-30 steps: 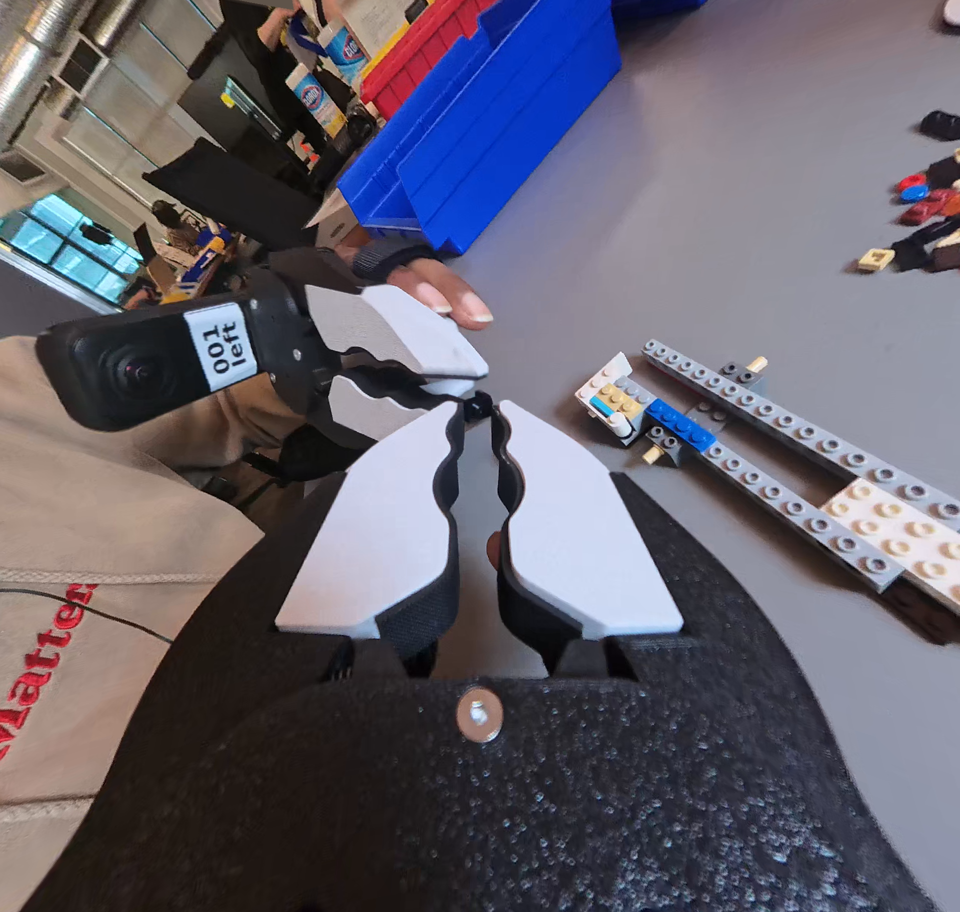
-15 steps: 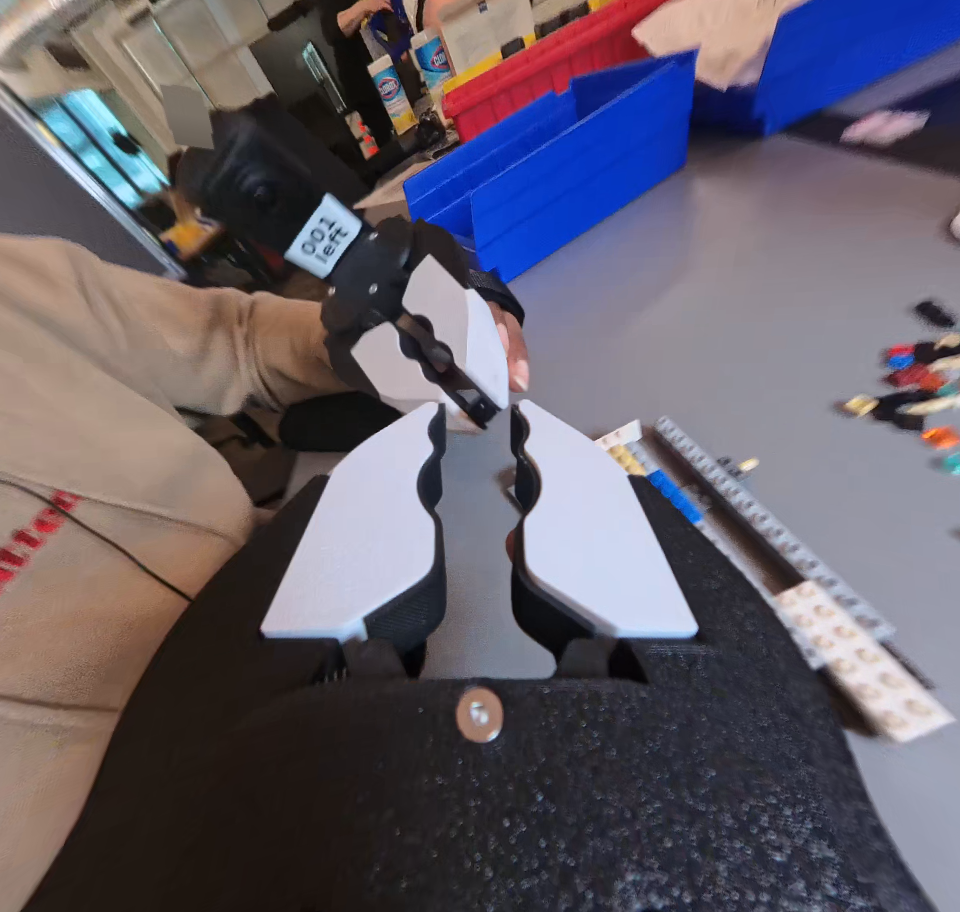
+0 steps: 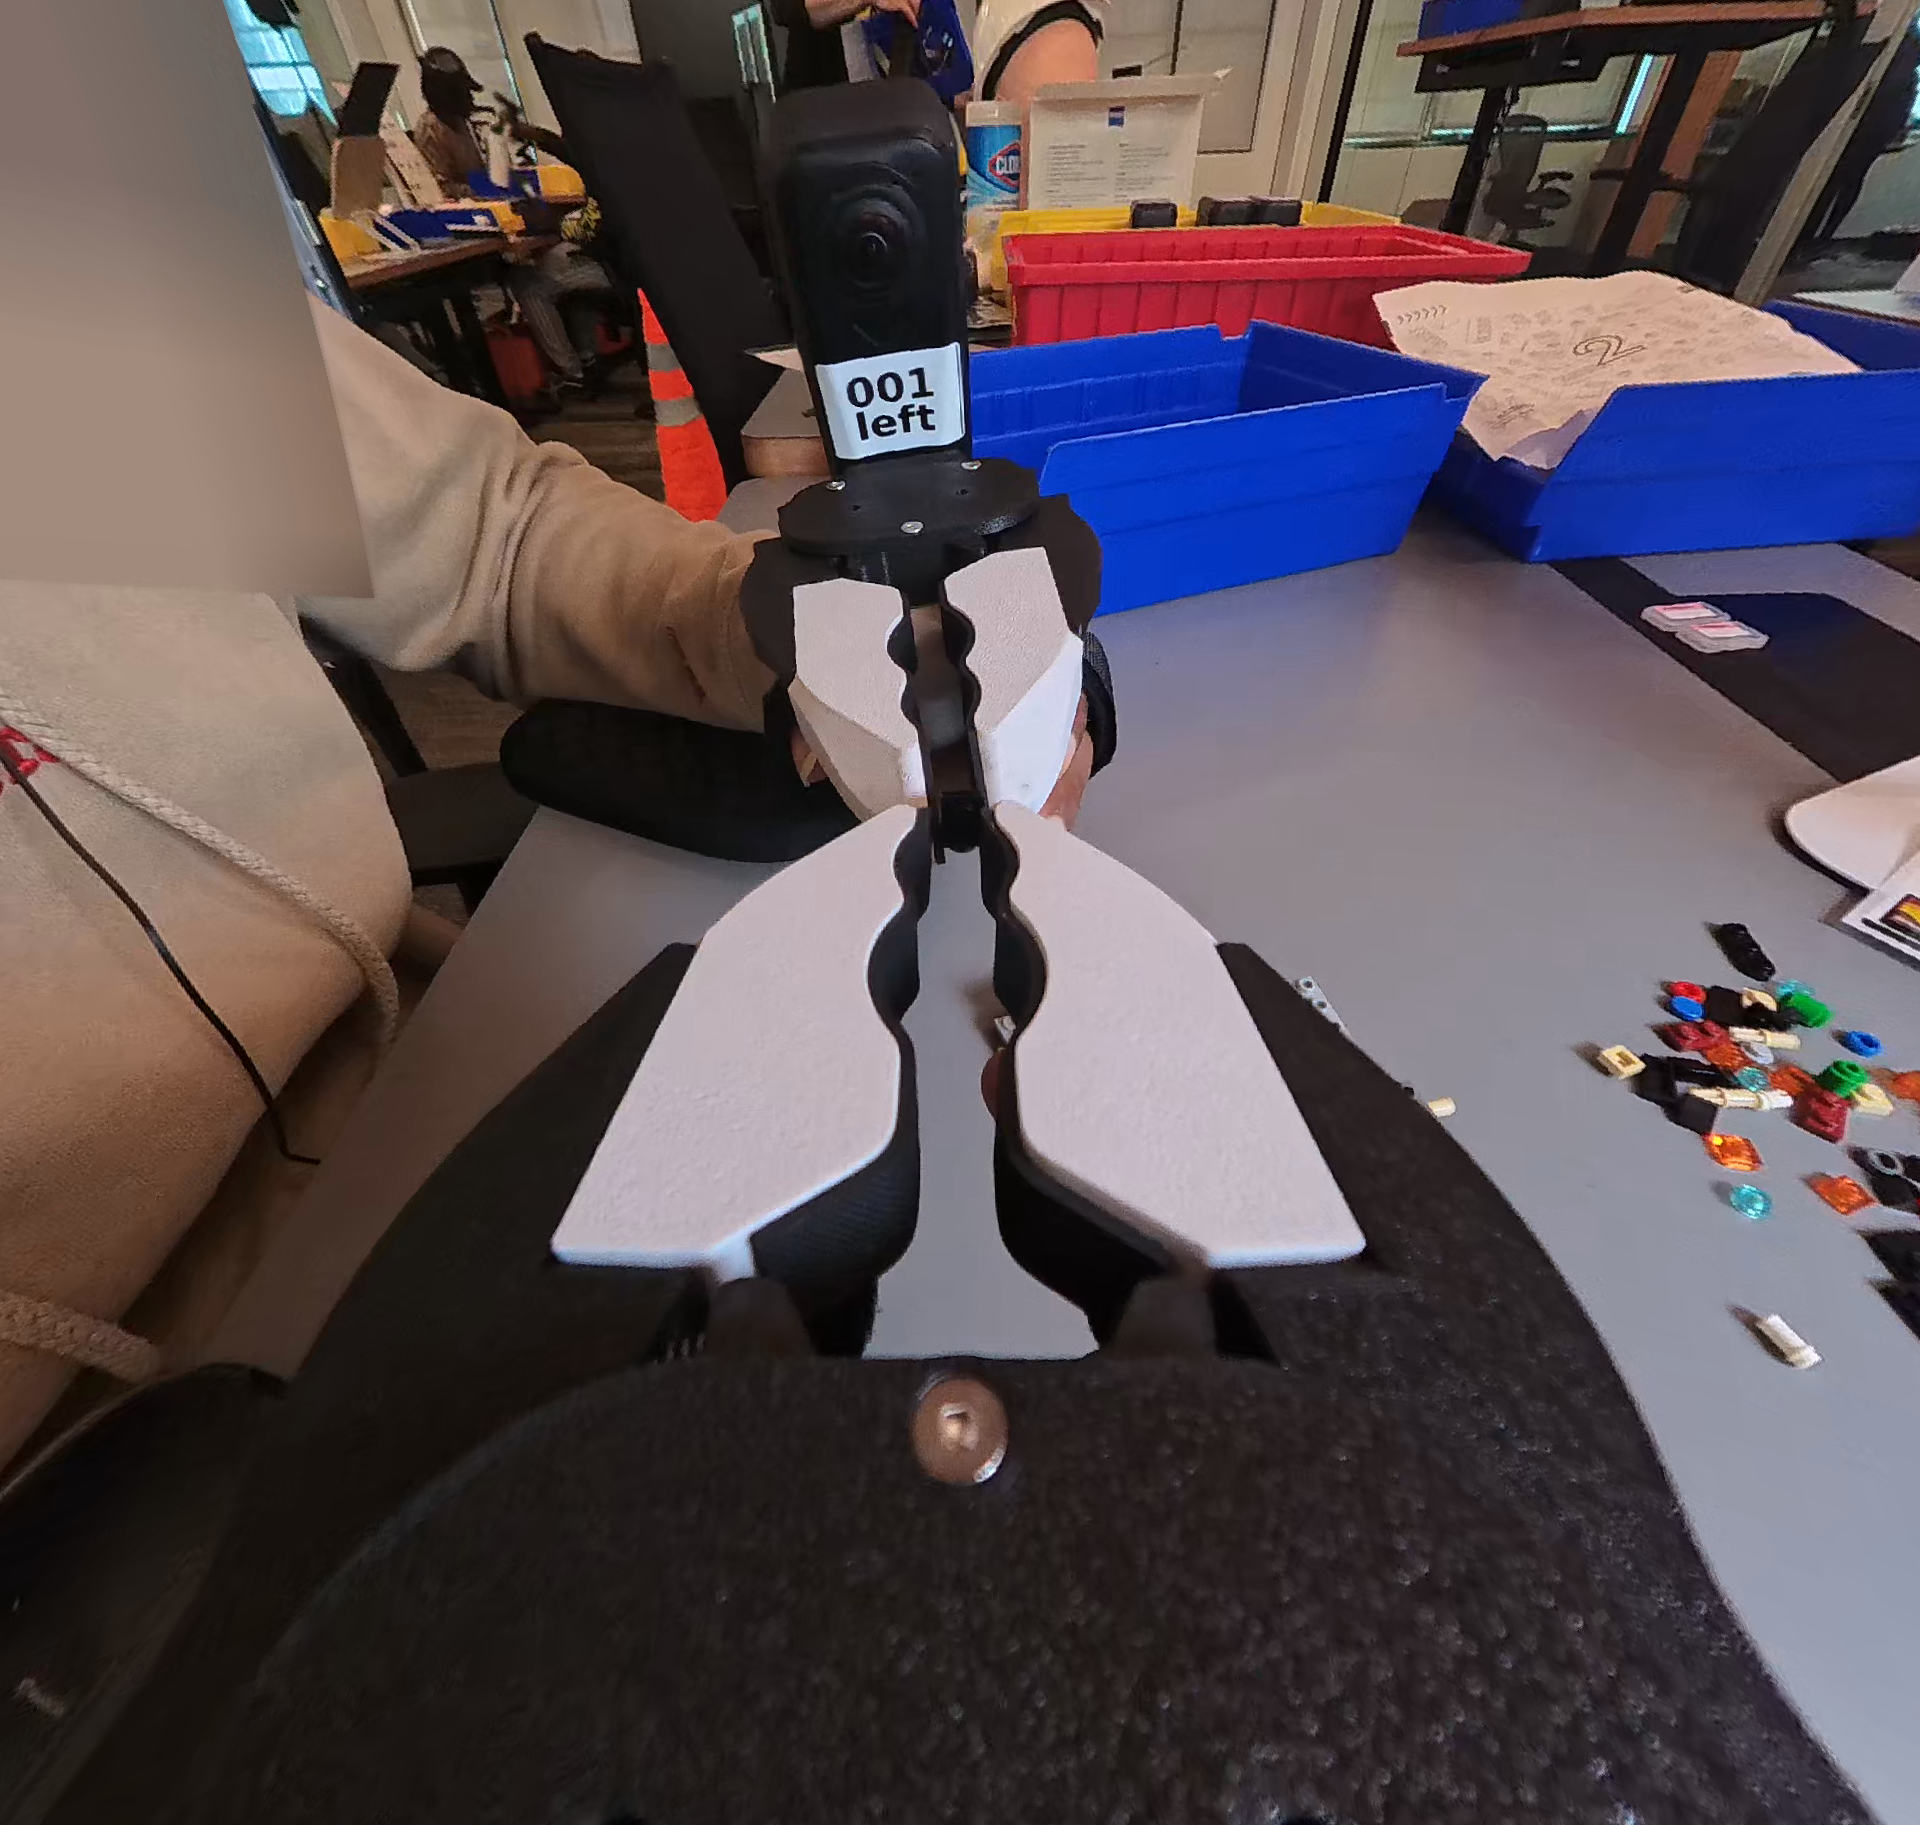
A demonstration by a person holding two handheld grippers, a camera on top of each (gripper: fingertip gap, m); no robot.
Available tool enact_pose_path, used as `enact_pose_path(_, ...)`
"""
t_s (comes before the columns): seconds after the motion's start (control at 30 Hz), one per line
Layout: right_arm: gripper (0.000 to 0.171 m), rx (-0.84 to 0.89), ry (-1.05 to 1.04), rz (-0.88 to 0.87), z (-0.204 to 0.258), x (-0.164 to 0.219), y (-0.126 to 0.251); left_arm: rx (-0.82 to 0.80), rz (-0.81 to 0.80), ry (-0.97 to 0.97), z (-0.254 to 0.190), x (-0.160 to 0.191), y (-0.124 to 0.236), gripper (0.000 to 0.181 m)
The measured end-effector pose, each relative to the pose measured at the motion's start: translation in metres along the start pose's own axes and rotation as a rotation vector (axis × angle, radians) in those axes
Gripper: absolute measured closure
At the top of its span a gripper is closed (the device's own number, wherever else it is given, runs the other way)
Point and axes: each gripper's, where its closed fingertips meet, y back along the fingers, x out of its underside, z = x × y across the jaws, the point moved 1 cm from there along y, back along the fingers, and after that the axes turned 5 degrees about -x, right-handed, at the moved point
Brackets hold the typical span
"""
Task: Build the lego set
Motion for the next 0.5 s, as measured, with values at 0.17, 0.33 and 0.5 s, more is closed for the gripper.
enact_pose_path(0.17, 0.159, 0.009, 0.001, 0.0, -0.001, 0.0003, -0.0001, -0.01, 0.005, -0.011, 0.0011, 0.0003, 0.0001, 0.174)
enact_pose_path(0.33, 0.16, 0.018, 0.021, 0.022, -0.0009, 0.002, -0.0006, -0.009, 0.021, -0.033, -0.0016, 0.0026, -0.0017, 0.174)
enact_pose_path(0.5, 0.163, 0.01, 0.008, 0.044, 0.0, 0.0041, -0.0006, -0.017, 0.032, -0.046, -0.0014, 0.0045, -0.0028, 0.174)
